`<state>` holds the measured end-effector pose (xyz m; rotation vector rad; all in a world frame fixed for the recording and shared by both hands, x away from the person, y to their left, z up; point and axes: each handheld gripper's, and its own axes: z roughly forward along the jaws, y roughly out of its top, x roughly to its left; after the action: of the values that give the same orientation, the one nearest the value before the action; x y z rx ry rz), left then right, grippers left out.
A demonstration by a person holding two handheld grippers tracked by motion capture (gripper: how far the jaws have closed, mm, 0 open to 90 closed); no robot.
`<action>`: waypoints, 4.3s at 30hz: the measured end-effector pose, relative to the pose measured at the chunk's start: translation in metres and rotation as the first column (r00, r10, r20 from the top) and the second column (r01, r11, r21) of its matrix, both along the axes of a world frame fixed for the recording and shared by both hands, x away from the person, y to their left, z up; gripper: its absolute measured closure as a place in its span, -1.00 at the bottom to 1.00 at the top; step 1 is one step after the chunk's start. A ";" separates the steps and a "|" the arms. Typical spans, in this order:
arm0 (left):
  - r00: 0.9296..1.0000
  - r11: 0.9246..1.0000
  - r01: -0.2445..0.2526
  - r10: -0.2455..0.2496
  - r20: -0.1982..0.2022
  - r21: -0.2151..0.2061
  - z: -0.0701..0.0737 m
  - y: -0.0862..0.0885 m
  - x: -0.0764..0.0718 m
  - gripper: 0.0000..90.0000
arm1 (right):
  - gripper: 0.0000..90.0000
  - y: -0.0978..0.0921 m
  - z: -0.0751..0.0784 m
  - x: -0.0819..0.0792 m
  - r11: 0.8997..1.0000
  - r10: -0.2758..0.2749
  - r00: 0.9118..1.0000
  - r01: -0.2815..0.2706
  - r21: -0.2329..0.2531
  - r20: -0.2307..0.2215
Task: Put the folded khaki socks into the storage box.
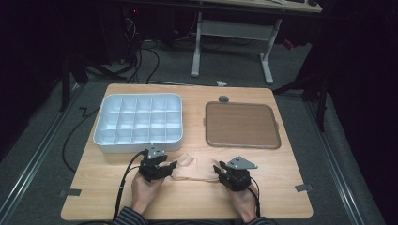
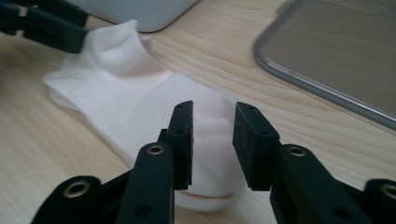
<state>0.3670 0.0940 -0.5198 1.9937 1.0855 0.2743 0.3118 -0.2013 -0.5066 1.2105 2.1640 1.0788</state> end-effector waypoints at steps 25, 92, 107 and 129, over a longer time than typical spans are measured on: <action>0.999 0.996 0.054 -0.054 0.000 0.075 -0.010 -0.010 0.000 0.52 | 0.83 0.067 -0.024 0.013 0.988 0.152 0.982 -0.154 -0.006 -0.108; 0.979 0.968 0.200 -0.205 -0.019 -0.150 0.039 -0.005 0.001 0.88 | 0.93 0.079 -0.022 0.021 0.977 0.206 0.971 -0.212 -0.040 -0.119; 0.983 0.977 0.177 -0.181 -0.022 -0.122 0.037 -0.009 0.002 0.89 | 0.85 0.085 -0.024 0.027 0.973 0.229 0.964 -0.228 0.022 -0.133; 0.983 0.978 0.178 -0.182 -0.026 -0.109 0.039 -0.010 -0.002 0.89 | 0.55 0.016 0.006 0.006 1.000 -0.001 1.000 0.001 -0.008 -0.022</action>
<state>0.3645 0.0840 -0.4804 1.9920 0.9143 0.0840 0.3178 -0.1853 -0.5010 1.2259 2.1818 1.0604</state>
